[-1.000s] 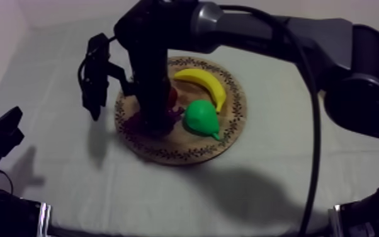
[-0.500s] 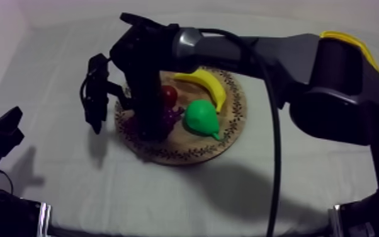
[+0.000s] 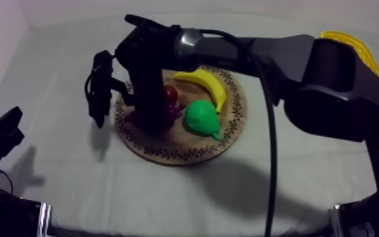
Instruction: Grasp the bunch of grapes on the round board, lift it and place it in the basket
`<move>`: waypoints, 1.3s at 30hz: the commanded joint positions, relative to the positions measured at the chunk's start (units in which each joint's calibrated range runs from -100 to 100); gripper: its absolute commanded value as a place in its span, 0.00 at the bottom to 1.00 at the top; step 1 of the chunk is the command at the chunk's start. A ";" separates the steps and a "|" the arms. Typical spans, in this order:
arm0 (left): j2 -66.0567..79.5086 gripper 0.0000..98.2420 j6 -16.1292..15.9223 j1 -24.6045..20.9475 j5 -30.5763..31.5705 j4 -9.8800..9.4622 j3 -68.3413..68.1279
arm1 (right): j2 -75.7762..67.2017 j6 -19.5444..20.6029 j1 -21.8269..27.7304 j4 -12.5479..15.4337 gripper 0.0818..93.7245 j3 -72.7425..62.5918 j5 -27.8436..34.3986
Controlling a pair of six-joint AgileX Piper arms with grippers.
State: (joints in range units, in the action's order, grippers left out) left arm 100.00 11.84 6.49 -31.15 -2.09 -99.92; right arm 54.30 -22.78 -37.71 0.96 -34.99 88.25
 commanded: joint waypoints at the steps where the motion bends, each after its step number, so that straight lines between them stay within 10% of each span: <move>1: 0.00 0.00 0.01 -0.01 0.03 -0.04 0.04 | -1.69 -0.16 0.18 -0.19 0.39 1.21 -0.31; 18: 0.00 0.00 0.01 -0.01 0.03 -0.04 0.04 | -31.56 0.67 5.92 -3.67 0.39 20.03 -6.46; 39: 0.00 0.00 0.01 -0.01 0.03 -0.04 0.04 | -54.31 12.26 27.95 -9.51 0.39 31.85 -21.14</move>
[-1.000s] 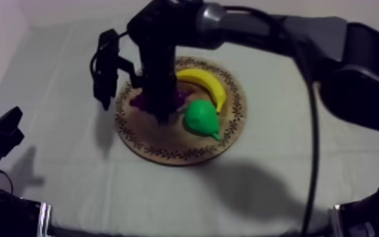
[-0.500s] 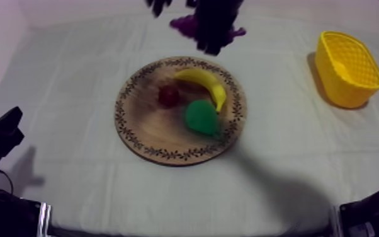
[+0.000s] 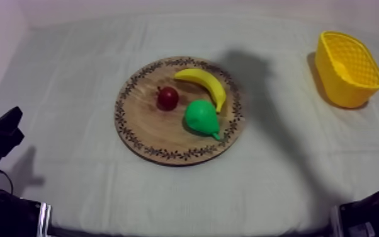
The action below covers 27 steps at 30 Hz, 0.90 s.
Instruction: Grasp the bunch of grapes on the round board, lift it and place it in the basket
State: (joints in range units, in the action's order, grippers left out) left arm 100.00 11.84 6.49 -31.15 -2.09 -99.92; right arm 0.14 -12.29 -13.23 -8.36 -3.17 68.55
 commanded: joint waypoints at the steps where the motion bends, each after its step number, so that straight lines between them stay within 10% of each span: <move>1: 0.00 0.00 0.00 -0.01 0.03 -0.04 0.04 | -0.40 2.59 4.75 -0.40 0.39 0.15 -2.44; 15: 0.00 0.00 0.00 -0.01 0.03 -0.04 0.04 | 1.20 10.12 18.26 -2.31 0.40 4.40 -9.12; 27: 0.00 0.00 0.01 -0.01 0.03 -0.04 0.04 | 8.58 6.21 21.51 -0.24 0.39 8.07 -4.57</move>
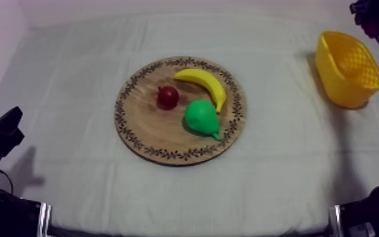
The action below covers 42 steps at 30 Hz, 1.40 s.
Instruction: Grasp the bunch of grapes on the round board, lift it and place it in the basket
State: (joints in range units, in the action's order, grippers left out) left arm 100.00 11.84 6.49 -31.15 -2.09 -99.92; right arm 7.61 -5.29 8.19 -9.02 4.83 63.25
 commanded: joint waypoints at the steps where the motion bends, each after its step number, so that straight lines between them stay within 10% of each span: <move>1: 0.00 0.00 0.01 -0.01 0.03 -0.04 0.04 | 1.96 -1.25 0.23 0.80 0.39 0.19 1.08; 16: 0.00 0.00 0.04 -0.01 0.03 -0.04 0.04 | 12.82 -6.04 1.79 8.01 0.53 1.51 6.95; 30: 0.00 0.00 0.01 -0.01 0.03 -0.04 0.04 | 14.22 -6.20 2.92 9.09 0.74 -2.27 5.16; 42: 0.00 0.00 0.00 -0.01 0.03 -0.04 0.04 | -8.39 -7.12 4.79 7.83 0.68 10.79 -10.03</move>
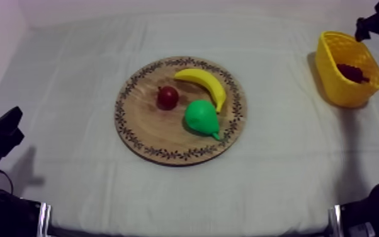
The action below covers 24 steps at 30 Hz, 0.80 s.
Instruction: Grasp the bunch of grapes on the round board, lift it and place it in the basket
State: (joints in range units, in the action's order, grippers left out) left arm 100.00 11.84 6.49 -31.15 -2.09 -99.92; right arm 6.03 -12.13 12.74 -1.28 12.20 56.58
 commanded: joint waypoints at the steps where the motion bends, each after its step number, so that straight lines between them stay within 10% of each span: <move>1: 0.00 0.00 0.01 -0.01 0.03 -0.04 0.04 | -9.51 -0.52 0.54 0.23 0.66 5.29 -5.00; 24: 0.00 0.00 0.01 -0.01 0.03 -0.04 0.04 | -63.19 -1.69 -2.58 0.40 0.42 53.05 -24.33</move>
State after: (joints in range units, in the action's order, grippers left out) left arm 100.00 11.84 6.49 -31.15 -2.09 -99.92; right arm -51.53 -13.77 10.20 -1.01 61.28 32.99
